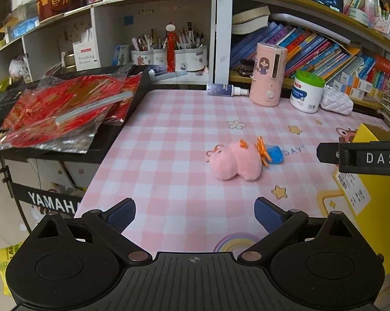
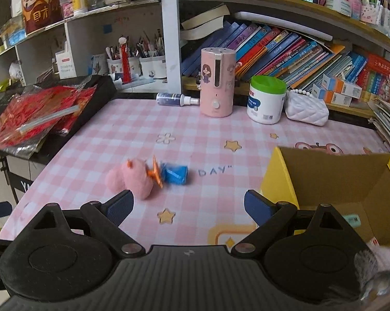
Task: Organize objects
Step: 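Move both tools toward the pink plush pig and blue object on the table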
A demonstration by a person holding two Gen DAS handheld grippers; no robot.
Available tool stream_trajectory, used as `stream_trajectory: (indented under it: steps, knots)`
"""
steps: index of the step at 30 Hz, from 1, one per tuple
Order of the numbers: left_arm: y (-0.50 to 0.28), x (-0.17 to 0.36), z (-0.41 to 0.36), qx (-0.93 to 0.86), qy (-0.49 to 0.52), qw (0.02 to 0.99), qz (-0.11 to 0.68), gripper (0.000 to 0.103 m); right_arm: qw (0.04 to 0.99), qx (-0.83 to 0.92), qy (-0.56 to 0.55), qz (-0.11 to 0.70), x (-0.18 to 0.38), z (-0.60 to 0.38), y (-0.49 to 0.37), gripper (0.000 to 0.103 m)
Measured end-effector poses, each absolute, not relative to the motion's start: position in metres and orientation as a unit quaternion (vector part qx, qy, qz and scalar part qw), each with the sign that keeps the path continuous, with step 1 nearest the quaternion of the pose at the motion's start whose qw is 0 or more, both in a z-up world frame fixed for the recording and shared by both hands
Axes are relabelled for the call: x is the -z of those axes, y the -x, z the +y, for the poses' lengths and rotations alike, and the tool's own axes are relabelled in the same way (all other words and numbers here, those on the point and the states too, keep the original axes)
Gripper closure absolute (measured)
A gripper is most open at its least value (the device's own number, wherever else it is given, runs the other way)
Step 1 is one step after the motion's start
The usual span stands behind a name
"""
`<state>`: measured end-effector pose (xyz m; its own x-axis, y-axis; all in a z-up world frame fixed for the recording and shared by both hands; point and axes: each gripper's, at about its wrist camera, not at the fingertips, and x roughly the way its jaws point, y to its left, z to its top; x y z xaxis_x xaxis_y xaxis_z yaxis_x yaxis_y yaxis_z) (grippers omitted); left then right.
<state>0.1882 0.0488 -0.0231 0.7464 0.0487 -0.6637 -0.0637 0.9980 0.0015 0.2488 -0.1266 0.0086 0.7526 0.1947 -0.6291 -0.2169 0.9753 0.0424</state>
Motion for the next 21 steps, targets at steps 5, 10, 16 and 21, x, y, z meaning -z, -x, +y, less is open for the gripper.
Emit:
stream_trajectory:
  steps: [5, 10, 16, 21]
  knots:
    - [-0.206, 0.025, 0.04, -0.025, 0.008, 0.936, 0.351, 0.004, 0.936, -0.111, 0.007, 0.332, -0.01, -0.13, -0.268, 0.01]
    - [-0.219, 0.031, 0.032, -0.019, 0.005, 0.935, 0.354, 0.004, 0.937, -0.109, 0.002, 0.332, -0.011, -0.132, -0.282, 0.01]
    - [-0.236, 0.043, 0.023, -0.012, 0.007, 0.931, 0.365, 0.005, 0.934, -0.108, -0.008, 0.339, -0.007, -0.133, -0.295, 0.01]
    - [-0.259, 0.053, 0.013, -0.007, -0.005, 0.93, 0.366, 0.005, 0.934, -0.109, -0.009, 0.339, -0.004, -0.132, -0.303, 0.01]
